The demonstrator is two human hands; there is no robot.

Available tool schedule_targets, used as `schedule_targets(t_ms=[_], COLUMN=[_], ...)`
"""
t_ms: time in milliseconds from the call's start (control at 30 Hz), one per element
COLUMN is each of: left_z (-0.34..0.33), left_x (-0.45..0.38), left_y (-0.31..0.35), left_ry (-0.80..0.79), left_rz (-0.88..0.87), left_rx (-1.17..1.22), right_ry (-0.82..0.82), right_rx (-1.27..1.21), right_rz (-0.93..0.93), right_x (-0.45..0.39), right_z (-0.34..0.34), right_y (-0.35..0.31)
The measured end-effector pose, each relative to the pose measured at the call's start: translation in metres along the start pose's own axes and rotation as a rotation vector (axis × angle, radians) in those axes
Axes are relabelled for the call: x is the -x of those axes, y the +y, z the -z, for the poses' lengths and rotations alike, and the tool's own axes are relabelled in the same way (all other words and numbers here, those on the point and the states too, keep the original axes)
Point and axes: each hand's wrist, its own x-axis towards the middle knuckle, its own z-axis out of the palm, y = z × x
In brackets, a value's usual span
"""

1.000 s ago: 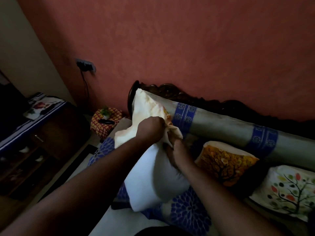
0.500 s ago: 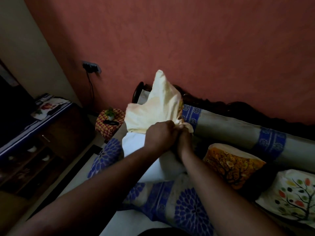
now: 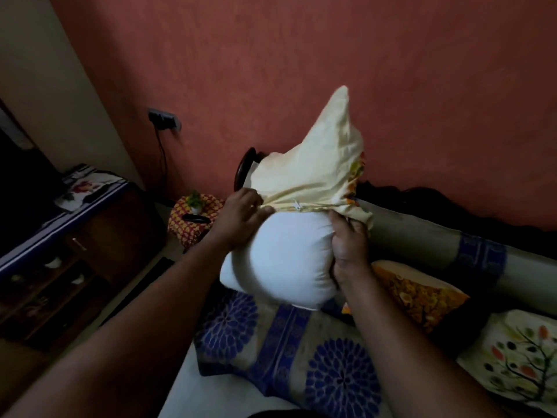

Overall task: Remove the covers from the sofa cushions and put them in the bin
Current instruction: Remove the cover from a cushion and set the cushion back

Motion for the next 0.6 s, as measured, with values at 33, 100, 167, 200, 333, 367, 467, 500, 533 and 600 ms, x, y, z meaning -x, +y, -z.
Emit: schedule_targets(t_ms=[33, 100, 167, 200, 333, 367, 467, 500, 533, 600], left_z=[-0.001, -0.002, -0.015, -0.024, -0.045, -0.044, -0.041, -0.042, -0.043, -0.043], left_x=[-0.001, 0.001, 0.011, 0.021, 0.061, 0.063, 0.058, 0.058, 0.057, 0.056], left_y=[-0.004, 0.003, 0.020, 0.032, 0.066, 0.067, 0.058, 0.051, 0.046, 0.035], left_ry=[-0.057, -0.132, -0.147, -0.148, -0.282, -0.341, -0.347, -0.285, -0.208, -0.029], left_rz=[0.006, 0.096, 0.213, 0.257, 0.284, 0.273, 0.271, 0.305, 0.343, 0.405], left_rx=[0.061, 0.108, 0.142, 0.186, 0.448, 0.430, 0.269, 0.220, 0.207, 0.304], right_ry=[0.011, 0.072, 0.149, 0.188, 0.311, 0.313, 0.189, 0.080, -0.059, -0.317], right_rx=[0.005, 0.067, 0.111, 0.142, 0.406, 0.423, 0.495, 0.483, 0.398, 0.103], right_rz=[0.003, 0.056, 0.051, 0.022, 0.105, 0.089, -0.107, -0.178, -0.256, -0.406], right_x=[-0.003, -0.011, -0.021, -0.026, -0.048, -0.050, -0.052, -0.051, -0.044, -0.030], right_z=[0.005, 0.009, 0.013, 0.016, 0.042, 0.047, 0.057, 0.058, 0.058, 0.062], right_y=[0.002, 0.005, 0.006, 0.004, 0.012, 0.015, 0.025, 0.026, 0.021, 0.015])
